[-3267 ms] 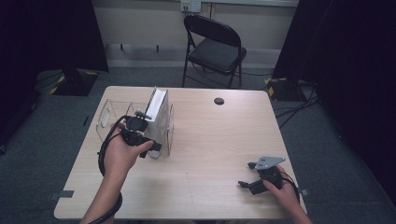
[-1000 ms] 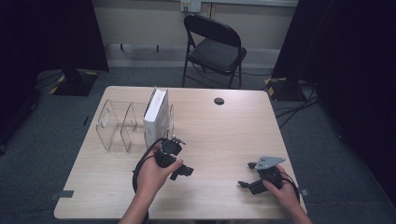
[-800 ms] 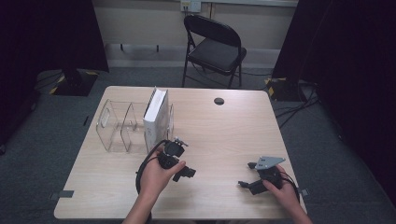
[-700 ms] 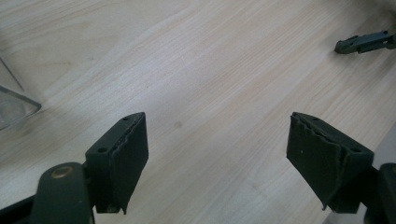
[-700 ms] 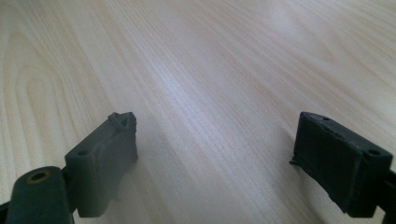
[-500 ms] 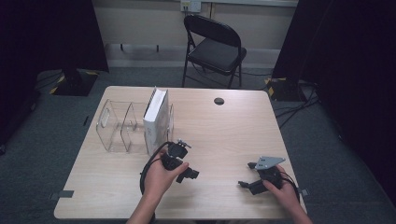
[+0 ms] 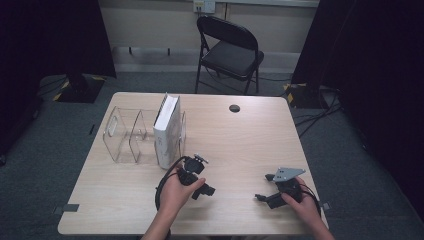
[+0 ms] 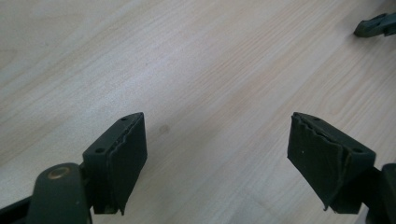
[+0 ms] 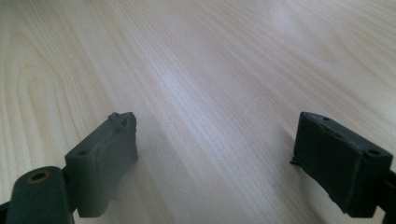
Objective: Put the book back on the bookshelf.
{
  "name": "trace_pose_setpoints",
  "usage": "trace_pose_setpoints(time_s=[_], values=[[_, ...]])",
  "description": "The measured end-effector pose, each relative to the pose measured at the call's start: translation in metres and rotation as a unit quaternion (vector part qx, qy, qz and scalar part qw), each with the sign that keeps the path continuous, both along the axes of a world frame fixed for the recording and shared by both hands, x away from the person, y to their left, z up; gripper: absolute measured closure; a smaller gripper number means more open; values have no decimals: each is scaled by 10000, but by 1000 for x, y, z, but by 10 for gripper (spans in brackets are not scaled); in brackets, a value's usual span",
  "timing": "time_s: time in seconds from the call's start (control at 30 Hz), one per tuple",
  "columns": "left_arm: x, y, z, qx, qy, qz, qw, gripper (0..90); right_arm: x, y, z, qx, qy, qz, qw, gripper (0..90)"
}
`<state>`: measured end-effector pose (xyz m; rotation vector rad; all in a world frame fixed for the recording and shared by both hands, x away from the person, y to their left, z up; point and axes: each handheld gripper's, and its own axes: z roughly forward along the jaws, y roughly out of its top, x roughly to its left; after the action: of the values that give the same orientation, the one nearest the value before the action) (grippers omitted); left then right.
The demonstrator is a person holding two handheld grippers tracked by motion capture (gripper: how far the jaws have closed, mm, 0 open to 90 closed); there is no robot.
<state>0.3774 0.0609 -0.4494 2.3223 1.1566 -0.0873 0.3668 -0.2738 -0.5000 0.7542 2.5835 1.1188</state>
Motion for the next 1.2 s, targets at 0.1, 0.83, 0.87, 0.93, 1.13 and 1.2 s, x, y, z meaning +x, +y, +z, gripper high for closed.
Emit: trace_pose_setpoints(time_s=[0.1,0.83,0.87,0.93,1.13,1.2], values=[[0,-2,-2,42,17,0,10000,197,0,0,0,4,-4,6,10000,123],[-2,-24,-23,451,-661,-582,9951,153,0,0,0,8,13,17,10000,123],[-2,-24,-23,469,-683,-599,9948,153,0,0,0,10,11,22,10000,123],[-3,-24,-24,498,-733,-610,9942,154,0,0,0,2,8,9,10000,123],[-5,-24,-25,484,-813,-703,9930,147,0,0,0,7,11,20,10000,123],[-6,-24,-26,490,-888,-777,9918,134,0,0,0,10,12,21,10000,123]])
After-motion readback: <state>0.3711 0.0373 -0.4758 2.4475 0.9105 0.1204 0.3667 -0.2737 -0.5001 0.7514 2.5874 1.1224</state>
